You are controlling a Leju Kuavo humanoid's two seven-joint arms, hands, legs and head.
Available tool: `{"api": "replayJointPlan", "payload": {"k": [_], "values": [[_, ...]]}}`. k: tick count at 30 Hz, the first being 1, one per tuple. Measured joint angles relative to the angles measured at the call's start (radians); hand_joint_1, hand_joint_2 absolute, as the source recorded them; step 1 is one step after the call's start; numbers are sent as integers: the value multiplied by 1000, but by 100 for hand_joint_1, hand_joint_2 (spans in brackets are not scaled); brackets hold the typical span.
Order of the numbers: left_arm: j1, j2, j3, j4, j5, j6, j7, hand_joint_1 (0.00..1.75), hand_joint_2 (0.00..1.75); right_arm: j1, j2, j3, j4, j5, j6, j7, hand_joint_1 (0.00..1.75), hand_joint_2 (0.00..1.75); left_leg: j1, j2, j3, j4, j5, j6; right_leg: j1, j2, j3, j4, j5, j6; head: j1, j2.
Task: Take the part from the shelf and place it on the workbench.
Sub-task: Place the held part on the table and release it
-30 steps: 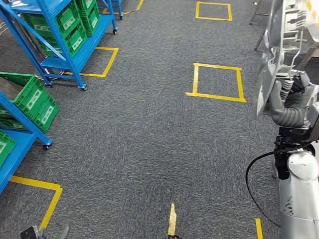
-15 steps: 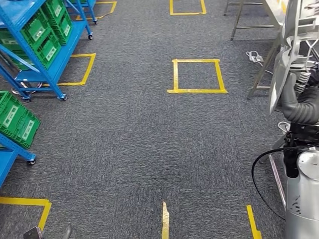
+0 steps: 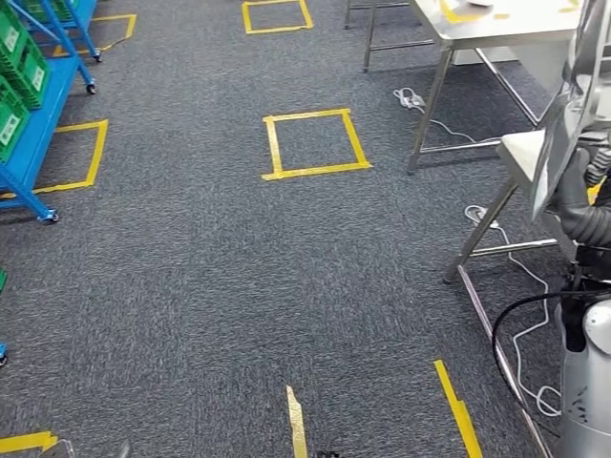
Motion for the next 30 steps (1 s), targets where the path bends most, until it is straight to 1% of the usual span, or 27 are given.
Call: {"api": "replayJointPlan", "payload": {"k": [1, 2, 3, 4, 5, 6, 8, 9, 10, 11, 12, 13, 14, 15, 16, 17, 18, 19, 20, 21, 22, 24, 25, 27, 28, 29, 30], "values": [[1, -2, 0, 0, 0, 0, 1, 0, 175, 3, 0, 0, 0, 0, 0, 0, 175, 175, 1, 14, 0, 1, -1, -2, -4, -5, 2, 3, 7, 6, 0, 0], [1, -3, 0, 0, 0, -1, 1, 0, 175, 5, 0, -1, 0, 1, 0, 0, 175, 175, 4, 26, -1, 2, -3, -5, -8, -12, 25, -34, 29, 11, 0, 0], [1, -5, 0, 0, 0, -1, 2, 0, 175, 6, -1, -2, 0, 3, -1, 0, 175, 175, 7, 39, -1, 6, -7, -11, -12, -28, 65, -102, 58, 18, 0, 0], [1, -4, 0, 0, 0, -1, 3, 0, 175, 6, -1, -2, 0, 5, -1, 1, 175, 175, 7, 48, -1, 11, -12, -18, -11, -47, 104, -165, 77, 22, 1, 0], [1, -3, 0, 0, 0, 0, 4, 0, 175, 6, -1, -3, 0, 7, -3, 2, 175, 175, 6, 57, -2, 19, -16, -25, -11, -59, 134, -215, 90, 19, 0, 0], [1, -2, 0, 0, -1, 0, 5, 0, 175, 8, -2, -4, 1, 10, -5, 3, 175, 175, 5, 64, -3, 25, -20, -32, -9, -66, 150, -241, 92, 11, -1, 0], [0, -2, 0, 0, -2, 1, 6, 0, 175, 12, -3, -8, 2, 15, -11, 7, 175, 175, 2, 78, -3, 32, -23, -39, -7, -49, 148, -241, 92, -13, -4, 0], [-1, -2, 0, 0, -3, 1, 7, 0, 175, 13, -3, -10, 2, 19, -14, 9, 175, 175, 4, 80, -3, 34, -27, -43, -7, -40, 146, -240, 93, -21, -5, 0], [-1, -3, 0, 0, -4, 1, 7, 0, 175, 14, -3, -12, 2, 23, -18, 10, 175, 175, 7, 70, -6, 46, -38, -47, -7, -30, 145, -239, 94, -28, -5, 0], [-1, -3, 0, 0, -4, 2, 7, 0, 175, 14, -4, -13, 3, 27, -20, 11, 175, 175, 10, 51, -16, 74, -60, -50, -7, -21, 145, -240, 95, -34, -7, 0], [-1, -4, 0, 0, -4, 2, 7, 0, 175, 14, -4, -13, 4, 31, -23, 12, 175, 175, 12, 27, -36, 123, -90, -53, -6, -11, 145, -240, 96, -39, -9, 0], [0, -4, 0, 0, -4, 2, 7, 0, 175, 15, -4, -14, 5, 35, -24, 14, 175, 175, 13, 6, -65, 190, -123, -52, -4, 0, 144, -240, 97, -42, -11, 0], [2, -4, 0, 0, -4, 2, 8, 0, 175, 17, -4, -13, 7, 37, -25, 15, 175, 175, 12, -5, -97, 258, -149, -49, -1, 11, 144, -240, 97, -44, -12, 0], [4, -4, 0, 0, -4, 2, 8, 0, 175, 19, -4, -13, 9, 38, -25, 15, 175, 175, 10, -11, -123, 308, -161, -44, 3, 23, 143, -240, 98, -47, -13, 0], [5, -5, 0, 0, -4, 3, 8, 0, 175, 21, -4, -13, 10, 39, -26, 16, 175, 175, 6, -15, -134, 324, -154, -36, 6, 36, 143, -240, 99, -48, -13, 0], [5, -5, 0, 0, -4, 3, 8, 0, 175, 22, -4, -13, 12, 39, -26, 16, 175, 175, 0, -20, -127, 302, -128, -26, 9, 49, 143, -240, 100, -50, -13, 0], [6, -4, 0, 0, -4, 3, 9, 0, 175, 22, -4, -13, 13, 39, -27, 17, 175, 175, -8, -31, -105, 245, -89, -15, 10, 62, 143, -240, 101, -52, -13, 0], [6, -2, 0, 0, -4, 3, 9, 0, 175, 22, -4, -13, 13, 39, -27, 17, 175, 175, -16, -54, -75, 174, -53, -2, 9, 73, 142, -241, 103, -52, -12, 0], [6, 1, 0, 0, -5, 3, 9, 0, 175, 23, -4, -13, 15, 39, -28, 17, 175, 175, -21, -75, -49, 114, -27, 9, 8, 85, 142, -242, 104, -51, -12, 0], [6, 4, 0, 0, -5, 3, 9, 0, 175, 24, -4, -13, 16, 39, -29, 17, 175, 175, -26, -93, -30, 71, -12, 17, 4, 95, 139, -242, 107, -48, -13, 0], [5, 7, 0, 0, -5, 4, 9, 0, 175, 26, -4, -13, 17, 40, -30, 17, 175, 175, -27, -102, -21, 51, -11, 23, 0, 106, 137, -244, 110, -44, -15, 0], [3, 8, 0, 0, -5, 4, 9, 0, 175, 29, -4, -15, 19, 40, -31, 17, 175, 175, -26, -84, -10, 26, -6, 26, -4, 125, 132, -249, 116, -33, -18, 0], [1, 8, 0, 0, -5, 4, 9, 0, 175, 31, -5, -17, 19, 41, -31, 17, 175, 175, -23, -71, -2, 7, 0, 23, -2, 118, 126, -248, 115, -30, -18, 0], [-1, 5, 0, 0, -5, 4, 9, 0, 175, 27, -9, -18, 19, 41, -31, 17, 175, 175, -17, -44, 11, -28, 15, 16, 6, 69, 98, -202, 80, -26, -12, 0], [0, 4, 0, 0, -5, 4, 9, 0, 175, 27, -10, -18, 20, 41, -31, 18, 175, 175, -17, -31, 12, -33, 17, 13, 7, 38, 73, -150, 50, -23, -9, 0], [1, 2, 0, 0, -5, 3, 9, 0, 175, 25, -11, -17, 21, 41, -31, 18, 175, 175, -17, -19, 12, -34, 17, 12, 5, 19, 45, -89, 20, -17, -7, 0], [3, 0, 0, 0, -5, 3, 9, 0, 175, 26, -11, -17, 22, 41, -31, 17, 175, 175, -15, -5, 11, -33, 16, 10, 1, 9, 23, -38, 1, -11, -6, 0]]}}
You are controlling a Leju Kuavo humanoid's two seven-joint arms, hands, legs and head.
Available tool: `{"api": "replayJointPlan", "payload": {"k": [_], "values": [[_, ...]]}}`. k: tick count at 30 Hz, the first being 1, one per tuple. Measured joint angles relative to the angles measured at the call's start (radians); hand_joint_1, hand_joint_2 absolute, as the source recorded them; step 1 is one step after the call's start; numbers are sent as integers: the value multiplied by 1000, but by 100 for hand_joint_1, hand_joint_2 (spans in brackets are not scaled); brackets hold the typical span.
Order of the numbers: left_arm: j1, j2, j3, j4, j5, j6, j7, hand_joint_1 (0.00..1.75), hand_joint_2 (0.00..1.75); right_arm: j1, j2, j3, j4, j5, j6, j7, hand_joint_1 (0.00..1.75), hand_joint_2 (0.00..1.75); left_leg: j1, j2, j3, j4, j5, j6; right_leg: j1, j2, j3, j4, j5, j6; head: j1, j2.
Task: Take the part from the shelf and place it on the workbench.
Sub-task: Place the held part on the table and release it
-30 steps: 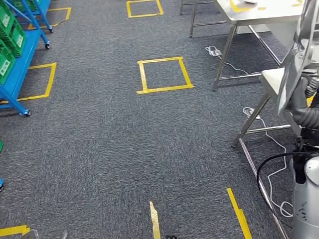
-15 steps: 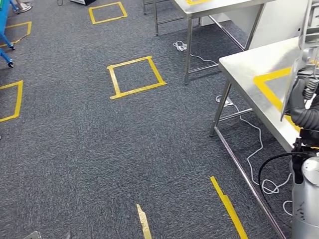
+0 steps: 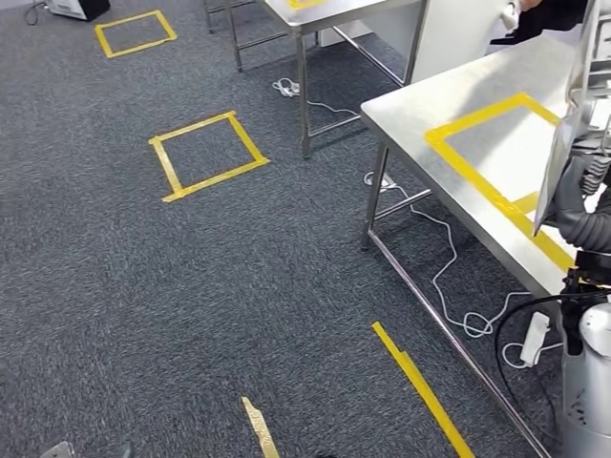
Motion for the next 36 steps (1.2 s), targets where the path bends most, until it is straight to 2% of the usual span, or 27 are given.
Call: {"api": "replayJointPlan", "payload": {"k": [1, 2, 4, 5, 6, 7, 9, 10, 12, 14, 15, 16, 17, 18, 19, 20, 21, 23, 25, 27, 29, 30, 31, 32, 33, 35, 36], "values": [[1, -2, 0, 0, 0, 0, 0, 0, 175, 1, 0, 0, 1, 0, 0, 0, 175, 175, 3, 14, -1, 2, -3, -4, -5, -7, -12, 29, -5, 8, 0, 0], [1, -3, 0, 0, 0, 0, 0, 0, 175, 2, 0, 0, 2, 0, 0, 0, 175, 175, 7, 26, -1, 7, -6, -9, -11, -13, -5, 22, 9, 18, 0, 0], [1, -3, 0, 0, 0, 0, 0, 0, 175, 1, 0, 0, 2, 0, 0, 0, 175, 175, 18, 50, -3, 27, -22, -27, -24, -44, 56, -84, 63, 45, 0, 0], [1, 0, 0, 0, 0, 0, 0, 0, 175, 0, 0, 0, 3, 0, 0, 0, 175, 175, 21, 59, -6, 43, -33, -38, -27, -63, 89, -139, 80, 53, 3, 0], [1, 1, 0, 0, 0, 0, 0, 0, 175, -2, 0, 0, 3, 0, 0, 0, 175, 175, 20, 68, -9, 58, -42, -46, -27, -75, 112, -176, 86, 49, 4, 0], [1, 3, 0, 0, 0, 0, 0, 0, 175, -1, 0, 0, 4, 0, -1, 0, 175, 175, 18, 75, -12, 70, -50, -52, -25, -80, 121, -189, 82, 40, 4, 0], [0, 2, 0, 0, 0, 0, 0, 0, 175, 0, 0, -1, 5, 0, -2, 0, 175, 175, 17, 90, -14, 80, -57, -58, -23, -57, 117, -180, 78, 11, 2, 0], [0, 1, 0, 0, 0, 0, 0, 0, 175, 2, 0, -1, 5, 0, -2, 0, 175, 175, 20, 89, -13, 85, -64, -62, -23, -47, 114, -178, 78, 3, 0, 0], [-2, 0, 0, 0, 0, 0, 0, 0, 175, 0, 0, -1, 4, 0, -2, 0, 175, 175, 27, 54, -30, 132, -102, -69, -23, -26, 112, -176, 79, -9, -2, 0], [-2, -1, 0, 0, 0, 0, 0, 0, 175, -1, 0, 0, 4, 1, -2, 0, 175, 175, 31, 8, -82, 255, -166, -69, -20, -6, 112, -177, 80, -17, -5, 0], [-1, -1, 0, 0, 0, 0, 0, 0, 175, -1, 0, 0, 4, 1, -2, 0, 175, 175, 30, -2, -114, 321, -189, -66, -17, 6, 112, -177, 81, -19, -5, 0], [0, -2, 0, 0, 0, 0, 0, 0, 175, -1, 0, 1, 4, 1, -2, 0, 175, 175, 29, -7, -137, 363, -196, -62, -14, 18, 112, -177, 81, -20, -6, 0], [1, -2, 0, 0, 0, 0, 0, 0, 175, 0, 0, 1, 4, 1, -2, 0, 175, 175, 26, -10, -145, 369, -184, -55, -12, 31, 112, -177, 82, -21, -6, 0], [2, -3, 0, 0, 0, 0, 0, 0, 175, -1, 0, 1, 4, 1, -2, 0, 175, 175, 22, -16, -136, 337, -154, -47, -11, 43, 112, -177, 83, -22, -5, 0], [2, -3, 0, 0, 0, 0, 0, 0, 175, -1, 0, 1, 4, 1, -2, 0, 175, 175, 17, -29, -113, 277, -114, -38, -11, 56, 112, -177, 84, -23, -6, 0], [2, -2, 0, 0, 0, 0, 0, 0, 175, 0, 0, 1, 4, 1, -2, 0, 175, 175, 13, -53, -85, 210, -80, -27, -11, 67, 111, -178, 84, -24, -5, 0], [3, 0, 0, 0, 0, 0, 0, 0, 175, 0, 0, 1, 5, 1, -2, 0, 175, 175, 10, -75, -62, 154, -56, -19, -13, 79, 110, -178, 86, -23, -5, 0], [2, 3, 0, 0, 0, 0, 0, 0, 175, 2, 0, 1, 5, 1, -2, 0, 175, 175, 6, -97, -40, 101, -45, -8, -19, 100, 103, -180, 92, -15, -7, 0], [0, 4, 0, 0, 0, 0, 0, 0, 175, 4, 0, -1, 5, 1, -2, 0, 175, 175, 6, -76, -33, 80, -38, -7, -24, 113, 97, -187, 98, -3, -9, 0], [-2, 3, 0, 0, 0, 0, 0, 0, 175, 4, -2, -2, 5, 0, -1, 0, 175, 175, 11, -51, -23, 50, -24, -8, -18, 70, 79, -164, 76, 4, -4, 0], [0, 1, 0, 0, 0, 0, 0, 0, 175, 2, -3, -1, 6, 0, -1, 0, 175, 175, 13, -25, -20, 36, -17, -8, -13, 9, 35, -69, 16, 10, 2, 0], [1, 0, 0, 0, 0, 0, 0, 0, 175, 2, -3, 0, 6, 0, 0, 0, 175, 175, 13, -12, -21, 36, -16, -7, -14, -4, 11, -9, -13, 15, 3, 0], [3, -1, 0, 0, 0, 0, 0, 0, 175, 3, -3, 0, 6, 0, 0, 0, 175, 175, 14, 0, -22, 37, -16, -7, -15, -9, -5, 35, -27, 20, 3, 0], [3, -3, 0, 0, 0, 0, 0, 0, 175, 3, -3, 0, 7, 0, 0, 0, 175, 175, 15, 11, -22, 37, -17, -8, -17, -12, -5, 47, -24, 26, 3, 0], [3, -4, 0, 0, 0, 0, 0, 0, 175, 3, -3, 0, 7, 0, 0, 0, 175, 175, 16, 22, -22, 38, -18, -10, -18, -16, 13, 21, -4, 31, 3, 0], [2, -5, 0, 0, 0, 0, 0, 0, 175, 1, -3, 0, 7, 0, 0, 0, 175, 175, 19, 39, -22, 45, -23, -20, -18, -41, 87, -105, 48, 39, 4, 0], [2, -5, 0, 0, 0, 0, 0, 0, 175, 1, -3, 0, 7, 0, 0, 0, 175, 175, 18, 46, -24, 53, -27, -26, -17, -51, 121, -161, 65, 36, 5, 0]]}}
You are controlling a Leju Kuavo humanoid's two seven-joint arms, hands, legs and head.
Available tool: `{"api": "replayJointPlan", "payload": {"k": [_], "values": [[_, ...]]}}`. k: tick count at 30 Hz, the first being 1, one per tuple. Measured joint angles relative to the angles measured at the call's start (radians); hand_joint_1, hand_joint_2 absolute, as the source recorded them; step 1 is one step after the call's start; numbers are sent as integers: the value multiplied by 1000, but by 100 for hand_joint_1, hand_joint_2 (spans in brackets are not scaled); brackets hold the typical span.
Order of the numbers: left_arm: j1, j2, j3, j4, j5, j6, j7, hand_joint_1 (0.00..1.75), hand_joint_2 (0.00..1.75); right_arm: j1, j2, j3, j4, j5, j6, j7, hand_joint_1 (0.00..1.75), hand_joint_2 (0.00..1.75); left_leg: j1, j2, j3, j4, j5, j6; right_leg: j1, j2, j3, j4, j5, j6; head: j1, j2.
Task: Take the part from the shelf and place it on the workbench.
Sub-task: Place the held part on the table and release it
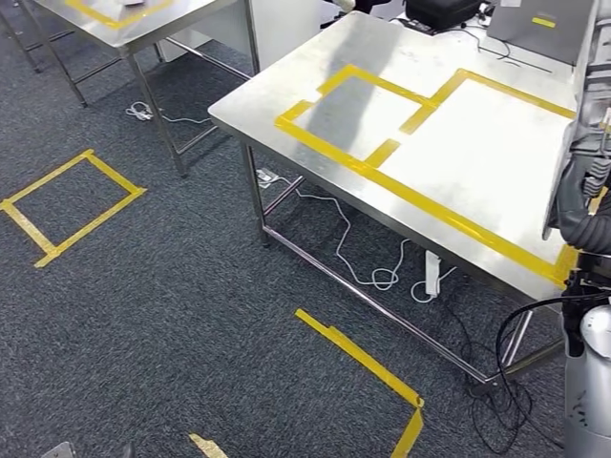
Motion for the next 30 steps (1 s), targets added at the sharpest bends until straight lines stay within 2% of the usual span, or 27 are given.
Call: {"api": "replayJointPlan", "payload": {"k": [1, 2, 4, 6, 8, 9, 10, 11, 12, 13, 14, 16, 17, 19, 21, 23, 25, 26, 27, 28, 30], "values": [[0, 1, 0, 0, 0, 0, 0, 0, 175, 0, 0, 0, 0, 0, 0, 0, 175, 175, -2, 6, -2, 7, -3, -6, 2, -6, 20, -33, 6, -8, 0, 0], [0, 2, 0, 0, 0, 0, 0, 0, 175, 0, 0, 0, 0, 0, -1, 0, 175, 175, -5, 11, -4, 12, -5, -11, 4, -7, 26, -44, 4, -18, 1, 0], [0, 2, 0, 0, 0, 0, 0, 0, 175, 1, 0, -1, 0, 0, -1, 1, 175, 175, -5, 22, -5, 17, -7, -18, 5, 10, 23, -41, 8, -39, 1, 0], [-1, 1, 0, 0, 0, 0, 0, 0, 175, 0, 0, -1, 0, 0, -1, 0, 175, 175, 0, 2, -14, 46, -33, -26, 3, 22, 21, -42, 13, -52, 0, 0], [-1, 0, 0, 0, 0, 0, 0, 0, 175, -1, 0, 0, 0, 0, 0, 0, 175, 175, 5, -36, -56, 152, -96, -36, 2, 33, 19, -43, 17, -61, -1, 0], [0, 0, 0, 0, 0, 0, 0, 0, 175, -1, 0, 0, 0, 0, 0, 0, 175, 175, 6, -47, -86, 222, -128, -38, 3, 38, 18, -43, 18, -64, -1, 0], [1, 0, 0, 0, 0, 0, 0, 0, 175, -1, 0, 1, 0, 0, 0, 0, 175, 175, 7, -51, -112, 279, -148, -38, 5, 44, 16, -43, 19, -65, -1, 0], [2, -1, 0, 0, 0, 0, 0, 0, 175, -1, 0, 1, 0, 0, 0, 0, 175, 175, 6, -52, -124, 306, -149, -35, 7, 50, 16, -43, 20, -67, 0, 0], [2, -1, 0, 0, 0, 0, 0, 0, 175, -1, 0, 1, 0, 0, 0, 0, 175, 175, 6, -53, -120, 295, -131, -30, 10, 56, 15, -43, 20, -68, 0, 0], [3, -1, 0, 0, 0, 0, 0, 0, 175, -1, 0, 2, 0, 0, 0, 0, 175, 175, 4, -56, -98, 247, -97, -22, 12, 62, 15, -43, 21, -68, 0, 0], [2, -1, 0, 0, 0, 0, 0, 0, 175, -2, 0, 2, 0, 0, 0, 0, 175, 175, 0, -64, -66, 176, -60, -11, 13, 66, 15, -43, 23, -69, 0, 0], [1, 1, 0, 0, 0, 0, 0, 0, 175, -2, 0, 2, 0, 0, 0, 0, 175, 175, -7, -78, -11, 59, -18, 10, 15, 74, 12, -43, 26, -66, 0, 0], [1, 3, 0, 0, -1, 0, 0, 0, 175, -2, 0, 2, 0, 0, 0, 0, 175, 175, -9, -83, 0, 32, -14, 16, 14, 77, 9, -43, 28, -62, 0, 0], [0, 3, 0, 0, -3, 1, 2, 0, 175, -1, 0, 1, 0, 11, 4, 11, 175, 175, -10, -80, 2, 17, -11, 18, 12, 81, 4, -47, 35, -51, -1, 0], [-1, 2, -2, 0, -21, 4, 15, 0, 175, -12, -12, 4, 40, 108, 16, 88, 175, 175, -5, -71, 7, -4, 2, 17, 13, 73, -6, -38, 24, -42, 1, 0], [-3, 0, -6, 0, -45, 10, 33, 0, 175, -54, -34, 9, 194, 328, -22, 176, 175, 175, 1, -62, 9, -20, 14, 19, 12, 53, -40, 37, -25, -31, 3, 0], [-4, -5, -11, 0, -58, 14, 39, 0, 175, -95, -51, 5, 417, 532, -109, 172, 175, 175, 2, -61, 1, -20, 20, 21, 9, 41, -88, 155, -81, -20, 4, 0], [-2, -7, -12, 0, -62, 16, 40, 0, 175, -101, -57, 0, 515, 582, -143, 151, 175, 175, 2, -62, -3, -19, 23, 20, 7, 39, -100, 190, -91, -16, 5, 0], [2, -9, -14, 0, -64, 17, 41, 0, 175, -102, -62, -3, 589, 601, -161, 136, 175, 175, 2, -63, -8, -18, 25, 19, 6, 38, -94, 188, -84, -13, 6, 0], [6, -9, -15, 0, -66, 18, 42, 0, 175, -102, -64, -5, 643, 604, -168, 132, 175, 175, 2, -63, -10, -15, 26, 18, 6, 36, -69, 148, -60, -11, 6, 0], [9, -9, -16, 0, -69, 18, 42, 0, 175, -102, -67, -10, 710, 603, -164, 144, 175, 175, -1, -58, -15, -6, 22, 10, 6, 26, 5, 21, -10, -6, 7, 0]]}}
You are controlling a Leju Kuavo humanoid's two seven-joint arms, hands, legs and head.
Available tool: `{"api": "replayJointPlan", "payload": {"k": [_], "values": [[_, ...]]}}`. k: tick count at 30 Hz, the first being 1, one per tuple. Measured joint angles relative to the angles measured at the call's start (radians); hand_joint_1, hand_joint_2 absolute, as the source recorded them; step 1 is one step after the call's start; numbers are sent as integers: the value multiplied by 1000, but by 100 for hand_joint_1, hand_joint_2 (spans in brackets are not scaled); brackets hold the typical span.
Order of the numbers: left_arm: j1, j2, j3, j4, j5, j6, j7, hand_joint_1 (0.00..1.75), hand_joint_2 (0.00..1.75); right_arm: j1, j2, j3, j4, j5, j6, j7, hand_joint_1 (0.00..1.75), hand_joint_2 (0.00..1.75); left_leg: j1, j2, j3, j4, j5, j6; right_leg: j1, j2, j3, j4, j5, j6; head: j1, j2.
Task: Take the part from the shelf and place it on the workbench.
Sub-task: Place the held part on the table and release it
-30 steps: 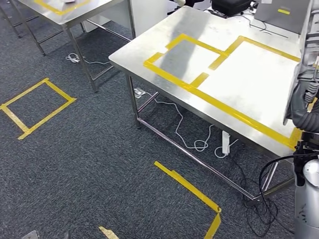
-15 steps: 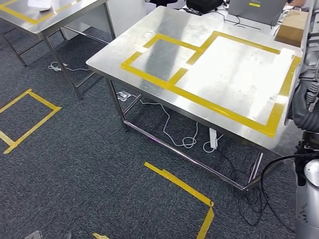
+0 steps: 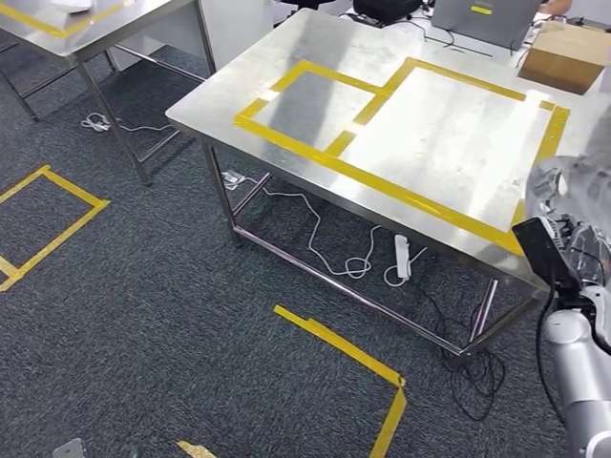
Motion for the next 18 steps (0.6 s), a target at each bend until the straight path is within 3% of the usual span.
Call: {"api": "replayJointPlan", "payload": {"k": [2, 6, 8, 10, 11, 12, 13, 16, 18], "values": [[-2, 1, 0, 0, -3, 1, 0, 0, 175, 2, -2, -1, 31, 12, 15, 16, 175, 175, -7, 9, -9, 14, -4, -8, 2, -4, 39, -70, 13, -10, 1, 0], [-9, 1, -1, 0, -9, 6, -1, 0, 175, 3, -4, 3, 67, 51, 33, 17, 175, 175, -9, 15, -21, 42, -22, -21, 0, 4, 37, -71, 10, -37, 1, 0], [-9, 0, -1, 0, -13, 7, 0, 0, 175, 0, -6, 7, 80, 65, 34, 11, 175, 175, -5, 9, -53, 125, -74, -34, -2, 4, 39, -71, 10, -47, 0, 0], [-7, 1, -1, 0, -15, 9, 0, 0, 175, -1, -6, 13, 89, 72, 34, 1, 175, 175, -1, 7, -110, 256, -133, -41, 0, 5, 39, -71, 10, -52, -1, 0], [-6, 1, -1, 0, -15, 9, 1, 0, 175, -1, -6, 16, 93, 73, 35, -4, 175, 175, 0, 7, -129, 300, -144, -41, 1, 6, 40, -71, 10, -53, -1, 0], [-6, 0, -1, 0, -16, 9, 2, 0, 175, -1, -6, 18, 97, 74, 35, -7, 175, 175, 1, 6, -134, 310, -137, -39, 2, 8, 40, -71, 10, -53, -1, 0], [-6, 0, -1, 0, -16, 9, 2, 0, 175, -2, -6, 19, 99, 74, 35, -8, 175, 175, 0, 5, -122, 281, -111, -34, 3, 10, 41, -71, 9, -53, -1, 0], [-7, 1, -1, 0, -16, 9, 2, 0, 175, -3, -6, 23, 104, 75, 35, -10, 175, 175, -6, -5, -34, 90, -21, -11, 7, 15, 42, -72, 9, -52, 0, 0], [-7, 2, -1, 0, -17, 10, 2, 0, 175, -2, -6, 25, 107, 75, 35, -10, 175, 175, -10, -10, -10, 34, -13, -3, 8, 17, 39, -73, 11, -48, 0, 0]]}}
